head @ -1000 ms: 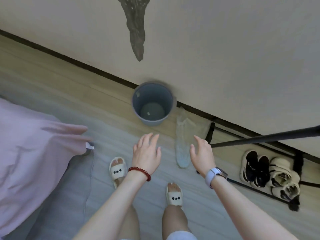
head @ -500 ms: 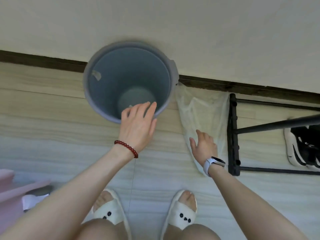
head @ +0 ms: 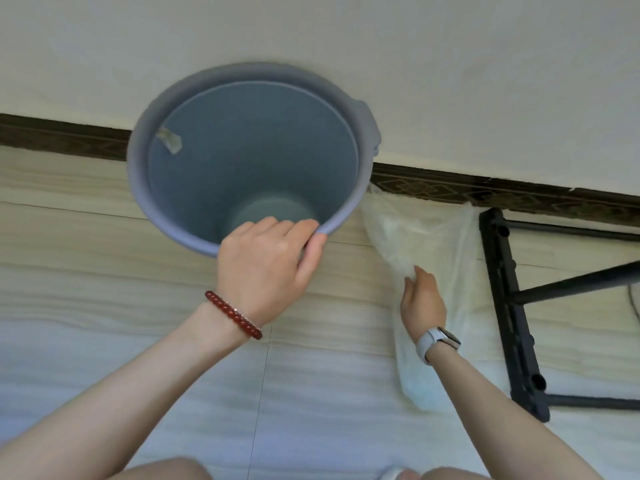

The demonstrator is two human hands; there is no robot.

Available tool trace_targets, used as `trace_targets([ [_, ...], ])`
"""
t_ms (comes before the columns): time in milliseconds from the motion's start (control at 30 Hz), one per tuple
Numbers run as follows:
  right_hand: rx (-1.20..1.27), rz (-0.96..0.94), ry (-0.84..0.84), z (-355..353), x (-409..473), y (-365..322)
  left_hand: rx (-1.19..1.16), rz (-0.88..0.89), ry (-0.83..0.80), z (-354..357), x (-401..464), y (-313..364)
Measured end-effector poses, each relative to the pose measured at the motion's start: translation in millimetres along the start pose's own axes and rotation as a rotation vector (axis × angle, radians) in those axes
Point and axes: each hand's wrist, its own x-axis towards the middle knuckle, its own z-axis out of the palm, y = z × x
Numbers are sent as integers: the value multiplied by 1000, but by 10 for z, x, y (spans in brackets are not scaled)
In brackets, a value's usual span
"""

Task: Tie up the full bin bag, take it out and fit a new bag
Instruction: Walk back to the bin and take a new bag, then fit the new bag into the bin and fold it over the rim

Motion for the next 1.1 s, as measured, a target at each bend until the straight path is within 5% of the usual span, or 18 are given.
trace_targets([
  [133, 228, -177, 270, -639, 244, -554, -113, -83, -184, -137, 80, 42],
  [267, 346, -442, 507, -1280, 423, -1353, -357, -75, -180, -333, 387, -64],
  [633, 555, -1203, 715, -1653, 181, -3407, -995, -399, 286, -1661, 1178, -750],
  [767, 528, -1263, 482, -1196, 85, -3397, -1128, -482, 303, -1744, 997, -1033],
  [1000, -26, -989, -430, -643, -99, -2571, -944, -591, 36, -1070, 766, -1243],
  [1100, -124, -1006, -428, -719, -91, -2417, -859, -547, -110, -726, 777, -1224],
])
